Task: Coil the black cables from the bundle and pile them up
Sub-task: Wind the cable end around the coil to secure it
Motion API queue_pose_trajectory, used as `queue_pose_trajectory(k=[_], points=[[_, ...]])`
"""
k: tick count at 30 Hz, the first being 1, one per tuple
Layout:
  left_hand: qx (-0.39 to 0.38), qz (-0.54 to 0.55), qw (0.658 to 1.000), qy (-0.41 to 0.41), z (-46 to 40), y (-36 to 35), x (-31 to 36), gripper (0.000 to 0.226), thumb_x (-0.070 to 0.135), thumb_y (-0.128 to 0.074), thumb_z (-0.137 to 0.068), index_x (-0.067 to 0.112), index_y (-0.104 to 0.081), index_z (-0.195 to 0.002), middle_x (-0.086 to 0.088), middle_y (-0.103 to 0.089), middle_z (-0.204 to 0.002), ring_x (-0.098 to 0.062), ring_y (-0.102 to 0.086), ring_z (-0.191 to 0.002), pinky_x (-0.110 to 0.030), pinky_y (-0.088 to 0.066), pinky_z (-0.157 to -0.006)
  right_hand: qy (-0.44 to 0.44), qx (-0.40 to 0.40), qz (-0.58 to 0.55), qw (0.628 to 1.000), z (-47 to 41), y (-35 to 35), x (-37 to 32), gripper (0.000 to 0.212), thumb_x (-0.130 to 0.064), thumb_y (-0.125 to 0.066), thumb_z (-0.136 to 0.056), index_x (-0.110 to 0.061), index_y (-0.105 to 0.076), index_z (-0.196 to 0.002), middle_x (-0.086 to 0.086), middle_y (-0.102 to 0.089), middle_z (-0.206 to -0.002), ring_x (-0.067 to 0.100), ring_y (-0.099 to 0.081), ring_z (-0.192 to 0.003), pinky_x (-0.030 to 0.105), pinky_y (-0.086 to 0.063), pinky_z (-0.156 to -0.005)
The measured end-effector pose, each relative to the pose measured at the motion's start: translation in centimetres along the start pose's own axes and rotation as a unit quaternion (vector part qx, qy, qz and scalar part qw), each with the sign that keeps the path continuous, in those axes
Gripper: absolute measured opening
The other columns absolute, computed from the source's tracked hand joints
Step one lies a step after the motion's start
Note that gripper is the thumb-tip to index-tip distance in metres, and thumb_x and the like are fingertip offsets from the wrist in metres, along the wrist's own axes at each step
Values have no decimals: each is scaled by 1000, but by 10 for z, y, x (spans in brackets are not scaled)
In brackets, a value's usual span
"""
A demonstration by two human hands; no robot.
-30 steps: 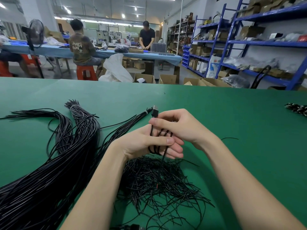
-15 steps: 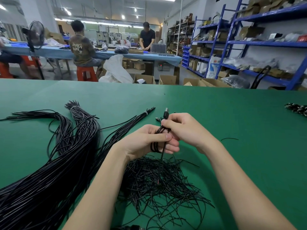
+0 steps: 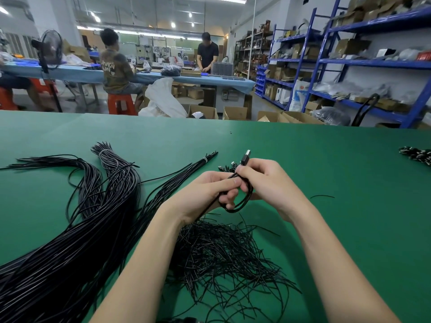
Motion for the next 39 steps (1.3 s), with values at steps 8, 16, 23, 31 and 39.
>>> queue_pose_trajectory(k=[8, 16, 23, 31, 39], points=[[51, 23, 998, -16, -10, -6, -7, 24, 18, -42, -107, 3, -55, -93, 5, -41, -69, -9, -27, -64, -18, -32, -57, 54, 87, 11, 995, -2, 1, 1, 28, -35, -61, -100, -21, -67, -75, -8, -65, -57, 10, -58, -59, 34, -52, -69], [124, 34, 992, -9, -13, -1, -11, 36, 29, -44, -107, 4, -63, -126, -19, -69, -121, -21, -69, -103, -48, -58, -90, 88, 127, -34, 987, 4, 5, 13, 15, -30, -69, -96, -32, -78, -84, -7, -78, -81, 20, -74, -81, 33, -59, -71], [152, 42, 987, 7, -13, -5, -16, 38, 47, -44, -105, 18, -69, -110, -1, -74, -83, -15, -71, -70, -24, -54, -50, 113, 216, -62, 968, 12, -4, 19, 16, -33, -76, -90, -43, -76, -79, -5, -75, -83, 11, -70, -79, 21, -53, -68], [157, -46, 986, 24, -15, -2, -19, 34, 48, -37, -107, 20, -55, -100, 1, -51, -70, -9, -35, -46, -19, -25, -42, -27, 110, -123, 986, 1, 0, 23, 26, -52, -71, -88, -30, -82, -81, -3, -70, -68, 11, -52, -61, 18, -39, -53], [117, -26, 991, 65, -12, -7, -19, 47, 63, -34, -101, 24, -55, -88, 10, -36, -61, -10, -27, -49, -19, -21, -43, -60, 62, -162, 983, -14, -1, 16, 13, -28, -72, -92, -21, -79, -84, 1, -59, -70, 4, -45, -49, 23, -42, -60]])
Point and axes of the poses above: each hand's wrist, its own z-axis away from the middle knuckle, its own y-axis out of the back of the hand, x = y × z, the point moved 5 cm from there along -z, towards the middle knuckle
